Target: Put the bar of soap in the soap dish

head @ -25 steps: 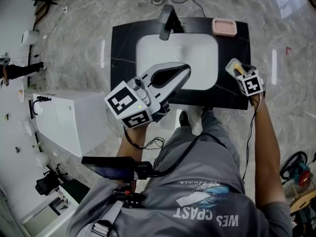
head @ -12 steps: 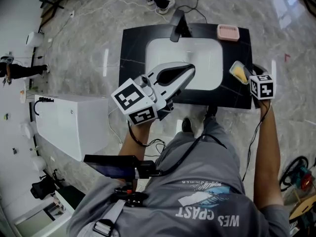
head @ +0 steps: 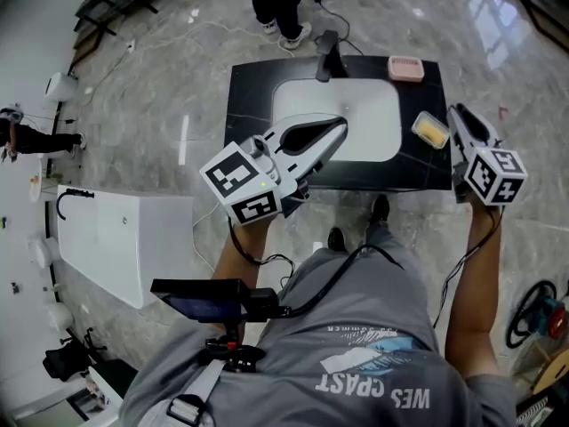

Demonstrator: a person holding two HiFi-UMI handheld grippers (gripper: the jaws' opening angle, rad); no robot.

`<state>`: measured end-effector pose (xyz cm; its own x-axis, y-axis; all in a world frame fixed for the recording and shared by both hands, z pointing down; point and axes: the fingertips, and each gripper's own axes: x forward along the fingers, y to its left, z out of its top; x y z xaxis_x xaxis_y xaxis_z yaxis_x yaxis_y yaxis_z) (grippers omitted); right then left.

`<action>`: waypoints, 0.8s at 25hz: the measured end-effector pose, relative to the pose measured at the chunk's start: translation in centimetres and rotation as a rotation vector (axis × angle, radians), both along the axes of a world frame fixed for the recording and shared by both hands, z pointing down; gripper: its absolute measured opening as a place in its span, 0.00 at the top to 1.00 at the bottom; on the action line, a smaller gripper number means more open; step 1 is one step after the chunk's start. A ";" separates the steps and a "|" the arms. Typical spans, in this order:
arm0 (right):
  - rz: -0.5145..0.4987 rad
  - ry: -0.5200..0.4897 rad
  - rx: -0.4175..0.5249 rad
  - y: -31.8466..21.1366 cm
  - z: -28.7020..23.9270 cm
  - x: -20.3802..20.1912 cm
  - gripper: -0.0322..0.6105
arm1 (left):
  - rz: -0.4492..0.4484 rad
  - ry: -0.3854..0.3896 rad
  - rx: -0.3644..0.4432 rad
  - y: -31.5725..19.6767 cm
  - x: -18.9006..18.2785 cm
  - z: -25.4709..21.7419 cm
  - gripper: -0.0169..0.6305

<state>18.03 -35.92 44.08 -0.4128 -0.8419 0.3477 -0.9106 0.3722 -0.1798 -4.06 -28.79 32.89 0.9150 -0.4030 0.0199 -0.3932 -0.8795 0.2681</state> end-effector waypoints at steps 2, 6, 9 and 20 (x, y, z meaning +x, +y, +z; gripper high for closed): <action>0.008 -0.015 0.066 1.6 -3.2 -0.8 0.83 | 0.009 0.007 0.019 1.0 -0.5 -0.6 0.96; 0.025 -0.028 0.185 5.4 -8.8 -2.3 0.83 | 0.031 0.012 0.058 3.4 -1.4 -1.9 0.96; 0.033 -0.030 0.265 8.3 -12.5 -3.1 0.83 | 0.048 0.004 0.095 5.2 -1.6 -2.8 0.96; -0.065 -0.079 0.476 19.3 -22.1 -6.0 0.83 | 0.049 -0.024 0.233 11.9 -0.3 -6.1 0.96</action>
